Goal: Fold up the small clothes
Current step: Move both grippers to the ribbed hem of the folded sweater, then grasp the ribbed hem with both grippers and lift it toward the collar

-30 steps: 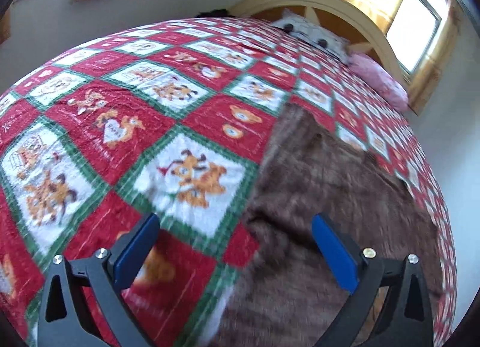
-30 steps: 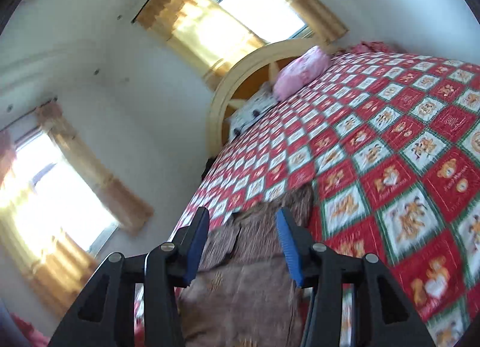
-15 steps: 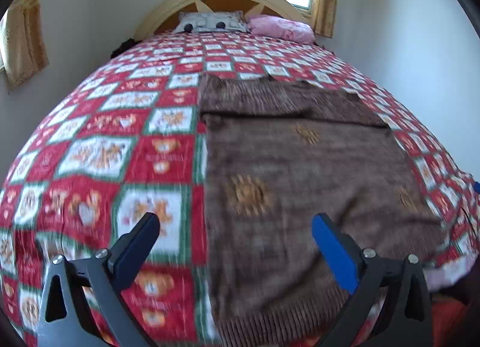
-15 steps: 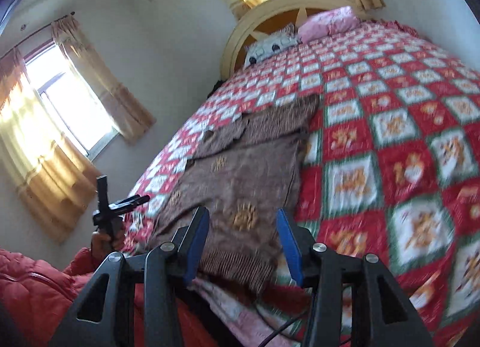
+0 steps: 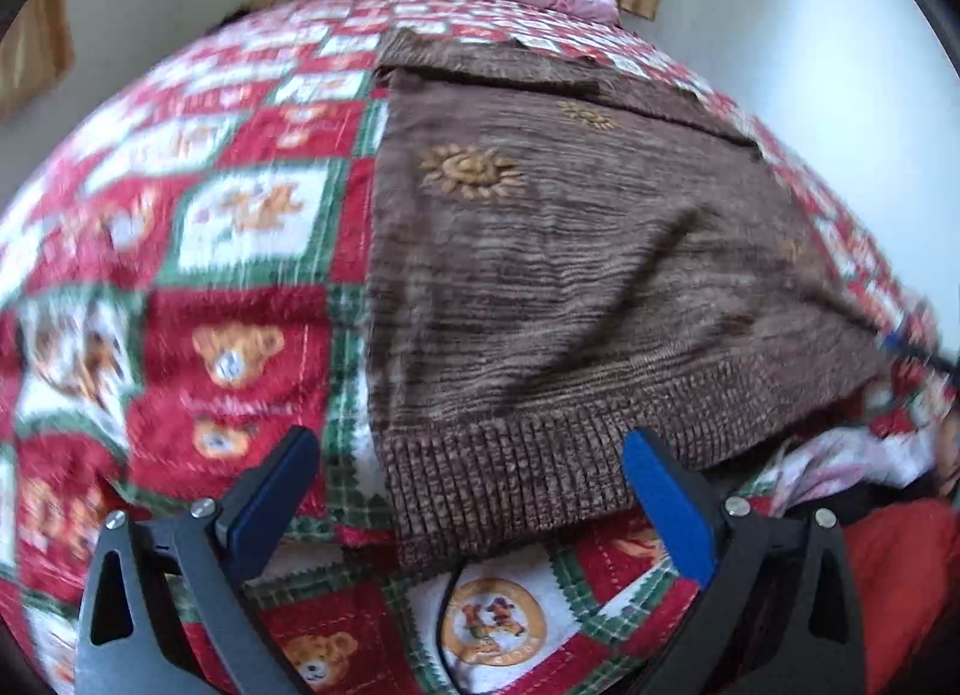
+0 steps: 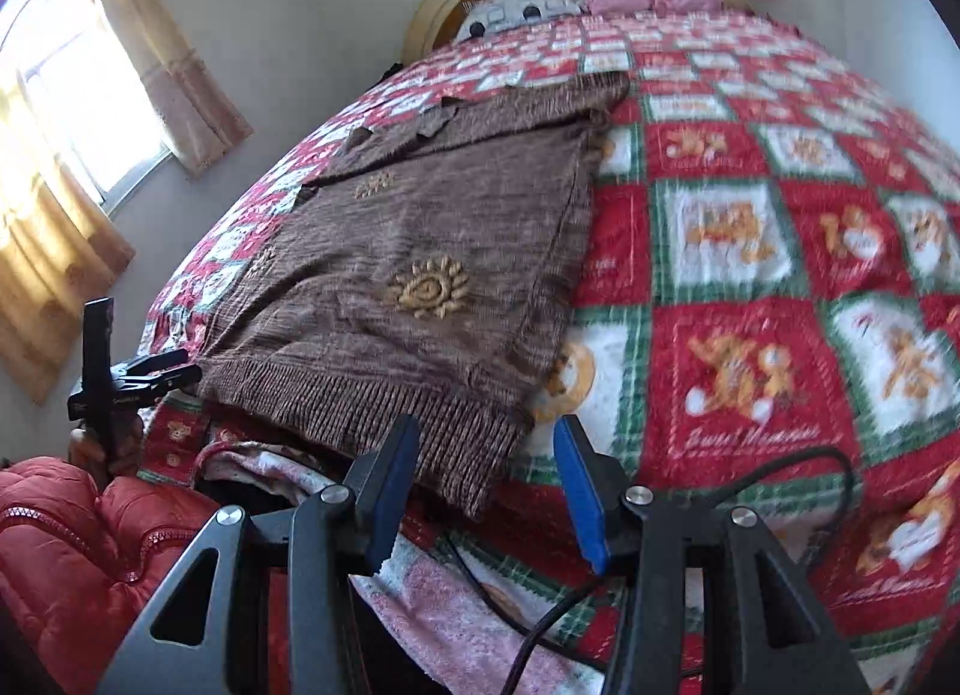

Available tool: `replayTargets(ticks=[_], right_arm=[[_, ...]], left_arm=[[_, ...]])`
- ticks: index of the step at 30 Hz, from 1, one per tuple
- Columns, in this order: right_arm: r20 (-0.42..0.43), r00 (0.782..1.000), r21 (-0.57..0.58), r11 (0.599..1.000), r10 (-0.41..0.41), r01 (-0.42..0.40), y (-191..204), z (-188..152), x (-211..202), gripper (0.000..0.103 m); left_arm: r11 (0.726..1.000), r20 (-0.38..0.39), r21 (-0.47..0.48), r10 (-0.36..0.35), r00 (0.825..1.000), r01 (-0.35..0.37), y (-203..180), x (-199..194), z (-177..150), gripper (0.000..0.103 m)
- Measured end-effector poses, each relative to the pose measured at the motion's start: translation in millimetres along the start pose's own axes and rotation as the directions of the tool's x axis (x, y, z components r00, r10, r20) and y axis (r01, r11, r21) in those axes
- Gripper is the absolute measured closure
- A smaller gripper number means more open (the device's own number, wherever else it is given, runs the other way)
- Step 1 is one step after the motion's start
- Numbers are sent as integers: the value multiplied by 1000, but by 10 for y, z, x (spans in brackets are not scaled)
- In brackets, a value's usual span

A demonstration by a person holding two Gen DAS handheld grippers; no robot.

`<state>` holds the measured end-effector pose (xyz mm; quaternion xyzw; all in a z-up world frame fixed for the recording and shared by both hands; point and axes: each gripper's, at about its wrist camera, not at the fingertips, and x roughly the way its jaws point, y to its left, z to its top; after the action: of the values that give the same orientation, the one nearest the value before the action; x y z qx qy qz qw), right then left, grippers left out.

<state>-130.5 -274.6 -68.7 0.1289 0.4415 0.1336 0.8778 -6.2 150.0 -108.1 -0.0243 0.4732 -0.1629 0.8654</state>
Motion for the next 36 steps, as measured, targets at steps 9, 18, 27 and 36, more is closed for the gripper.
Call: replayTargets(ticks=[9, 18, 27, 36], right_arm=[[-8, 999, -38, 998, 46, -47, 148, -50, 66, 55], [-5, 1000, -51, 998, 23, -23, 173, -33, 76, 62], [-24, 1000, -41, 999, 18, -19, 173, -79, 55, 62], [1, 1000, -98, 995, -28, 28, 302, -102, 118, 74]], left_arm=[[993, 16, -35, -111, 994, 111, 12, -67, -50, 27], [977, 20, -129, -168, 986, 170, 193, -100, -58, 66], [986, 8, -89, -144, 990, 144, 121, -83, -50, 56], [988, 6, -106, -114, 993, 114, 124, -53, -48, 87]])
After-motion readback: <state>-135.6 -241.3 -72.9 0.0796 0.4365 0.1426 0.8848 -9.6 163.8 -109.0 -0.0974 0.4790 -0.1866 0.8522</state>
